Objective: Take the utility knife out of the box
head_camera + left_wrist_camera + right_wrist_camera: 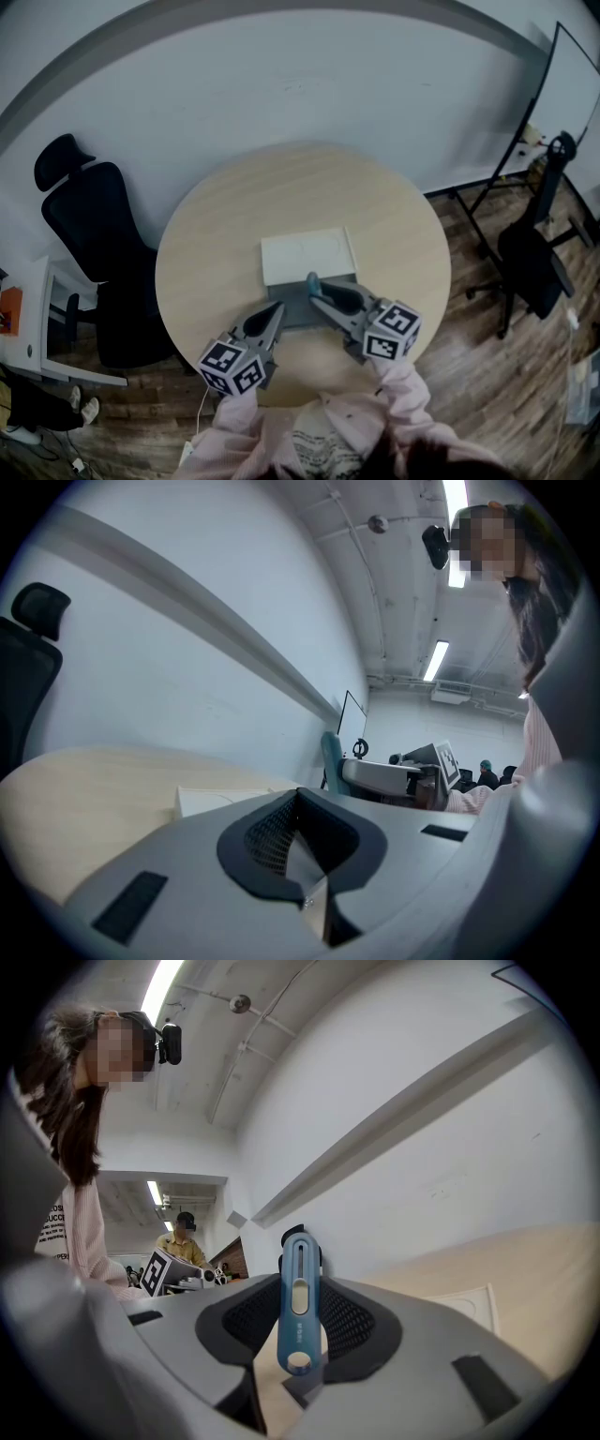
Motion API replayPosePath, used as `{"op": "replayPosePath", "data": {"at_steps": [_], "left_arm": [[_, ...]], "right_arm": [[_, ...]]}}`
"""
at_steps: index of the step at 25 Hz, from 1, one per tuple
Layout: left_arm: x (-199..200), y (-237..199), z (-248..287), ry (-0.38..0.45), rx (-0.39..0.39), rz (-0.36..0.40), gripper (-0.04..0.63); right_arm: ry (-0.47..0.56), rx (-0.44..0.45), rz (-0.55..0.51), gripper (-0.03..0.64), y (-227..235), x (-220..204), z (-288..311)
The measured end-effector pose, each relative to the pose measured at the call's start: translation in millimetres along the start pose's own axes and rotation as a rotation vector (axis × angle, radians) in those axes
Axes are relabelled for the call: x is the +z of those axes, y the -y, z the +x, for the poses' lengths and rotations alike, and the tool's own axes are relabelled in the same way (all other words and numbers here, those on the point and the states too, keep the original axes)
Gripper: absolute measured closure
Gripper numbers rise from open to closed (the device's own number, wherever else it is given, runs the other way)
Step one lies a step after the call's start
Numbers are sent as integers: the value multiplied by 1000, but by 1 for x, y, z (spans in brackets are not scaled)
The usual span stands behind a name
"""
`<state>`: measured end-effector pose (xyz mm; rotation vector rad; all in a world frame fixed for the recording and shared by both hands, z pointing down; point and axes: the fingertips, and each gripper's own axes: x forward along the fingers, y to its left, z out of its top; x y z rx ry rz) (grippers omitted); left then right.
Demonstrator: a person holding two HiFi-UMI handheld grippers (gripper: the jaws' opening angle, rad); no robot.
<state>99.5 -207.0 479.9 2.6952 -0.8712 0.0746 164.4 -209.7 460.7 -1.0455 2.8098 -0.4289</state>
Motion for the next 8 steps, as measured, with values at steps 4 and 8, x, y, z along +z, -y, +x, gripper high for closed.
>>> {"op": "replayPosePath", "data": {"at_steps": [4,8], "left_arm": [[-3,0,0,-9,-1,-3,589],[-5,1,1,-13,0,-9,589]], "right_arm": [[0,5,1,483,-1,-1,0],[-5,13,-1,483,-1,-3,0]]}}
